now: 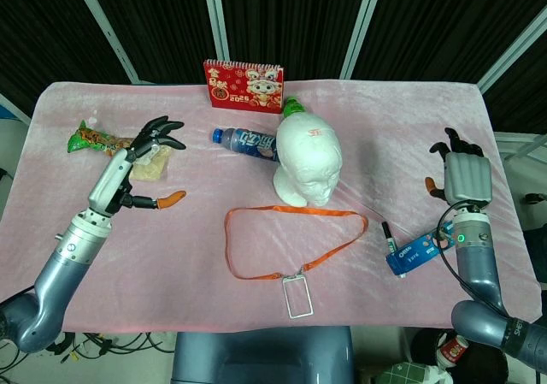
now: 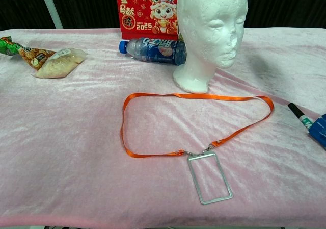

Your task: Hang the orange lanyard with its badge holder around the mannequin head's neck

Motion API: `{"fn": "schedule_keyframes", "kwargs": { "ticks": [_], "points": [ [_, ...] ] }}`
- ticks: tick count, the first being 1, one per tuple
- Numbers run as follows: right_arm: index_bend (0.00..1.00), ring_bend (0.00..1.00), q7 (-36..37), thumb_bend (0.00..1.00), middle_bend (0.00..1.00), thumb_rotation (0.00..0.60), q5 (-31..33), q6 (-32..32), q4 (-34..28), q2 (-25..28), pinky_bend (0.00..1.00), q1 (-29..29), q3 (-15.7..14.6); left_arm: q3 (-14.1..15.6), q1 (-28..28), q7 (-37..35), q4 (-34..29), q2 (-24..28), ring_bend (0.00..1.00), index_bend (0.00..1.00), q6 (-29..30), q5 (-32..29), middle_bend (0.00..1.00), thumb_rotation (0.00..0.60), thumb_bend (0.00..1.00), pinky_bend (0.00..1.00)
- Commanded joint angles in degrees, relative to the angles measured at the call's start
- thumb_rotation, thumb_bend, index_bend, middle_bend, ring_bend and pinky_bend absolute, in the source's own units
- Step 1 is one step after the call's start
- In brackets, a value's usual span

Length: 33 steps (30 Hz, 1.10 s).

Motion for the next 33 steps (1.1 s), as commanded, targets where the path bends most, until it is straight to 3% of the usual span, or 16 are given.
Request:
{"fn": "schedule_keyframes", "kwargs": {
  "ticks": [1, 15, 33],
  "points": [
    [0.36, 0.21, 0.3, 0.23, 0.10, 0.600, 0.0, 0.0, 0.0, -0.1, 0.20, 0.1, -0.1, -0.5, -1.0, 0.4, -0.6, -0.2, 0.00, 0.32, -1.0, -1.2, 0.14, 0.600, 0.19, 0.13],
    [0.36, 0.21, 2.4, 0.23, 0.10, 0.600, -1.3, 0.7, -3.1, 1.7, 0.20, -0.7, -0.5, 0.1, -1.7, 2.9, -3.0, -0.3, 0.00, 0.32, -0.9, -1.6, 0.14, 0.600, 0.19, 0.14],
    [0.36, 0.21, 6.7, 0.23, 0.10, 0.600, -2.0, 0.8, -10.4, 3.5, 0.20, -2.8, -1.5, 5.1, 1.9, 11.4, -2.4, 0.3, 0.00, 0.32, 5.3, 5.2, 0.12, 0.600, 0.19, 0.12]
  ]
}}
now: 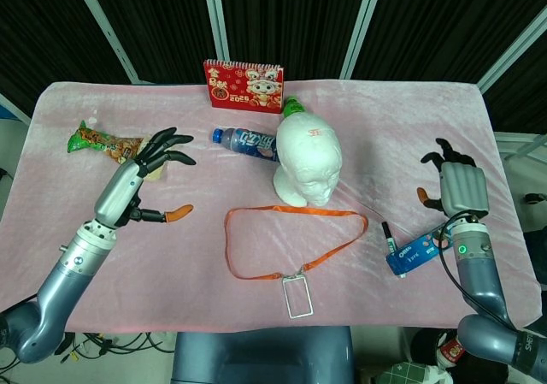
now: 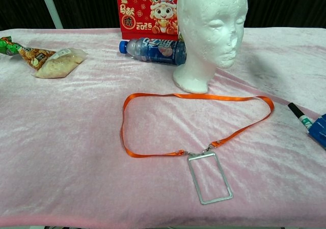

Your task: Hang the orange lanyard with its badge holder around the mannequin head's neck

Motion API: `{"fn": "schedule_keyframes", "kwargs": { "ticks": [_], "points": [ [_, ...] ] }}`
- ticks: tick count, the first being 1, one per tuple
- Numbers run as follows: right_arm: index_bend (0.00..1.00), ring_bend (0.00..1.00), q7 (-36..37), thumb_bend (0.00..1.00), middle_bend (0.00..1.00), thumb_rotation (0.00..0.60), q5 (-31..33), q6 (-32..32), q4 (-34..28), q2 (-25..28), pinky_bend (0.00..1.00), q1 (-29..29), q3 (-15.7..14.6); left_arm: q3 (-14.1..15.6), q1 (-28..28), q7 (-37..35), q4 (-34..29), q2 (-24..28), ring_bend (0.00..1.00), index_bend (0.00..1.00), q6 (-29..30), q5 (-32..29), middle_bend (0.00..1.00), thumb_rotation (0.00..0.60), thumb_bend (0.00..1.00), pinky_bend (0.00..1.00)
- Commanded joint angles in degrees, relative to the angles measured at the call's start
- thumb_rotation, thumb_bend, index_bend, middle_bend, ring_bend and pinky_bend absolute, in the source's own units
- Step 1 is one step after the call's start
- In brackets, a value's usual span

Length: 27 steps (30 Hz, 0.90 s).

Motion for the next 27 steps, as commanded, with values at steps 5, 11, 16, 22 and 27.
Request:
{"fn": "schedule_keyframes", "kwargs": {
  "ticks": [5, 11, 16, 22, 27],
  "points": [
    [0.36, 0.21, 4.9, 0.23, 0.10, 0.600, -2.1, 2.4, -5.0, -3.8, 0.20, -2.2, -1.5, 5.6, 4.9, 4.3, 0.2, -0.1, 0.00, 0.31, 5.9, 6.1, 0.11, 0.600, 0.19, 0.12],
    [0.36, 0.21, 3.7, 0.23, 0.10, 0.600, 0.1, 1.0, -1.0, -11.0, 0.20, 0.2, -2.4, 11.5, 9.3, 4.0, -0.4, -0.4, 0.00, 0.31, 9.5, 10.5, 0.11, 0.600, 0.19, 0.12],
    [0.36, 0.21, 2.3, 0.23, 0.10, 0.600, 0.4, 1.0, 4.1, -17.1, 0.19, 2.5, -2.4, 13.3, 10.3, 2.1, 0.8, -0.7, 0.00, 0.31, 10.6, 12.3, 0.11, 0.600, 0.19, 0.12],
    [0.36, 0.21, 0.6, 0.23, 0.11, 0.600, 2.2, -0.4, 11.0, -23.3, 0.19, 4.8, -2.8, 12.6, 10.7, 3.6, 5.5, -3.6, 0.00, 0.31, 13.1, 13.1, 0.11, 0.600, 0.19, 0.12],
    [0.36, 0.21, -0.6, 0.23, 0.11, 0.600, 3.1, -1.7, 16.4, -26.9, 0.19, 5.9, -3.5, 13.2, 10.9, 2.8, 7.2, -4.7, 0.00, 0.31, 12.9, 12.8, 0.11, 0.600, 0.19, 0.12]
  ]
}}
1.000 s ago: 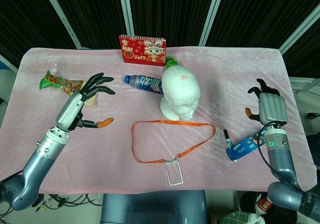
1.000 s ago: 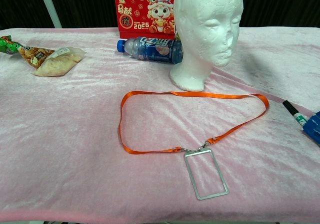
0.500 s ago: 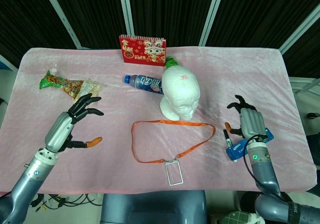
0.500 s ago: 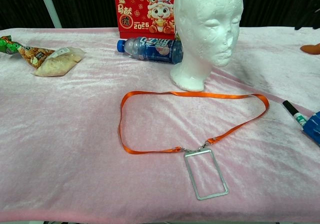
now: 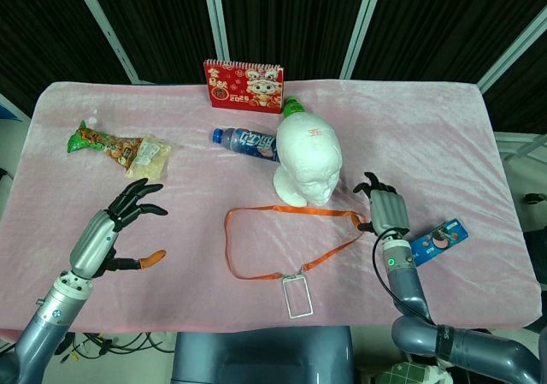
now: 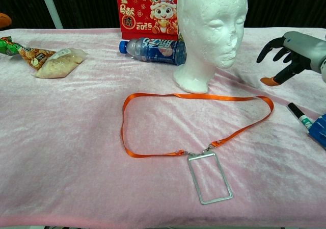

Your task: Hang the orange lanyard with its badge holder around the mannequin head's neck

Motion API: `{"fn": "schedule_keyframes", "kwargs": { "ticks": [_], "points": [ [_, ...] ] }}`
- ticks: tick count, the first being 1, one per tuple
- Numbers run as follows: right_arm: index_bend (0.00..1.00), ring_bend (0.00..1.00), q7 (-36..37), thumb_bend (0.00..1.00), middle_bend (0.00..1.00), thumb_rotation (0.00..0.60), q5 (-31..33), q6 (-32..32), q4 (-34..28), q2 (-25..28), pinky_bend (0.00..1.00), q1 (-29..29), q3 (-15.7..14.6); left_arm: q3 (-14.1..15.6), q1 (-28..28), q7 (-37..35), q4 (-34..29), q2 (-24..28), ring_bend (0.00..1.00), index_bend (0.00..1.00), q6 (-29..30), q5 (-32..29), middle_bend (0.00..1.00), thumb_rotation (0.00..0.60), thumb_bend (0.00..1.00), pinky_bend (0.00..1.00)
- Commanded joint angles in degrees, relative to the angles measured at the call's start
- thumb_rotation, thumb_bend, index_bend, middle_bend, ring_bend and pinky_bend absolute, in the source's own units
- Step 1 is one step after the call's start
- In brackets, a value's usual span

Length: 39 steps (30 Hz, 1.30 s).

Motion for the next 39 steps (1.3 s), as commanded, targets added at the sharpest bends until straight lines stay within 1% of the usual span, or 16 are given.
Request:
{"fn": "schedule_keyframes", "kwargs": {
  "ticks": [1, 5, 14, 25, 32, 39],
  "points": [
    [0.37, 0.21, -1.2, 0.23, 0.11, 0.600, 1.0, -1.3, 4.1, -2.9, 0.19, 1.1, -0.7, 0.3, 0.1, 0.1, 0.9, -0.4, 0.00, 0.31, -0.2, -0.2, 0.11, 0.600, 0.19, 0.12],
    [0.40, 0.21, -0.7, 0.23, 0.11, 0.600, 1.1, -2.2, 7.2, -5.0, 0.19, 1.5, -0.6, 0.3, 0.1, 0.1, 1.7, -0.8, 0.00, 0.31, -0.5, -0.9, 0.10, 0.600, 0.19, 0.12],
    [0.49, 0.21, 1.4, 0.23, 0.11, 0.600, -1.1, -4.2, 15.8, -9.8, 0.19, 1.5, -1.8, 0.5, 0.1, 1.1, 4.3, -2.2, 0.00, 0.31, -1.1, -1.8, 0.10, 0.600, 0.19, 0.12],
    [0.53, 0.21, 4.4, 0.23, 0.11, 0.600, -6.5, -5.3, 24.4, -13.2, 0.19, 0.9, -3.2, 0.7, -0.4, 1.2, 6.3, -3.7, 0.00, 0.31, -2.8, -3.1, 0.10, 0.600, 0.19, 0.12],
    [0.55, 0.21, 7.2, 0.25, 0.11, 0.600, -9.0, -6.5, 28.0, -14.6, 0.19, 0.3, -3.3, 0.5, -0.7, 1.6, 7.1, -4.4, 0.00, 0.31, -3.3, -3.7, 0.10, 0.600, 0.19, 0.12],
    [0.58, 0.21, 9.4, 0.27, 0.11, 0.600, -10.6, -7.8, 30.9, -15.8, 0.19, 0.3, -2.6, 0.5, -0.7, 2.0, 7.3, -4.6, 0.00, 0.31, -3.5, -4.3, 0.10, 0.600, 0.19, 0.12]
  ]
}}
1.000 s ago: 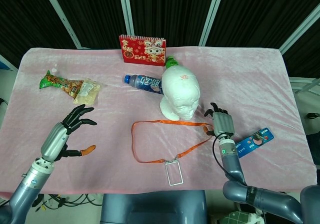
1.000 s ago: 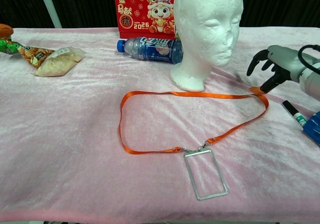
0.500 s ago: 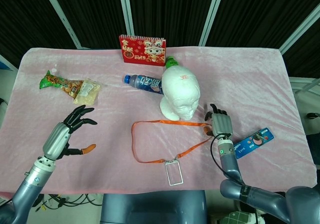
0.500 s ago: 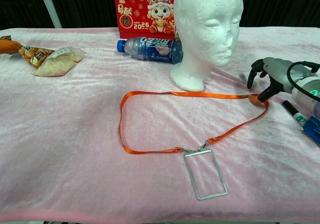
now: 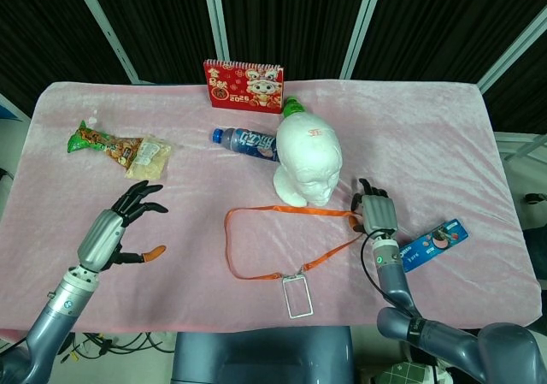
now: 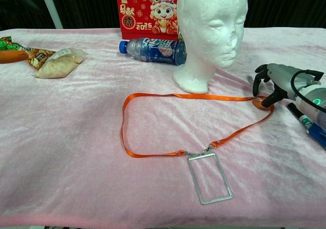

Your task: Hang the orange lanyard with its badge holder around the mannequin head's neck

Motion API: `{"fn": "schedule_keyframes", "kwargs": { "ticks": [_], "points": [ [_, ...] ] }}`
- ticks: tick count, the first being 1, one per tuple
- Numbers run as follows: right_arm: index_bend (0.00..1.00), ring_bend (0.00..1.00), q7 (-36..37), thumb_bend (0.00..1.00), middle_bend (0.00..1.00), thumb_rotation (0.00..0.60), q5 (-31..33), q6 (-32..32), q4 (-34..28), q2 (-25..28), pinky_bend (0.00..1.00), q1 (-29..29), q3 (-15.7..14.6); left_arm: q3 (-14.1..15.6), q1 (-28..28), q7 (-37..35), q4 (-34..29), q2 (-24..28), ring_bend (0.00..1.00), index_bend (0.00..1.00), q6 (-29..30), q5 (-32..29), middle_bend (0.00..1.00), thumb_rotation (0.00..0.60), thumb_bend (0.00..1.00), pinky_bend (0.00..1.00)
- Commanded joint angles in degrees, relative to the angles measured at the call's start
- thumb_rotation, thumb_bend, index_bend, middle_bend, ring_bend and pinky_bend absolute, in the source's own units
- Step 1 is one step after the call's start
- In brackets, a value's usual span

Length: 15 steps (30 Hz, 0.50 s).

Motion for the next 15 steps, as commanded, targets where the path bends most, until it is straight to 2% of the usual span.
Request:
{"fn": "schedule_keyframes", "kwargs": {
  "ticks": [1, 15],
  "points": [
    [0.58, 0.21, 0.8, 0.27, 0.11, 0.600, -0.8, -0.6, 1.0, -0.5, 0.19, 0.0, 0.3, 0.0, 0.0, 0.1, 0.1, 0.0, 0.00, 0.31, -0.1, -0.2, 0.10, 0.600, 0.19, 0.12],
    [0.61, 0.21, 2.0, 0.32, 0.12, 0.600, -2.4, -1.7, 2.3, -1.0, 0.19, -0.3, 1.7, -0.2, 0.0, -0.6, 0.7, -0.1, 0.00, 0.31, -1.4, -2.2, 0.10, 0.600, 0.19, 0.12]
  ]
}}
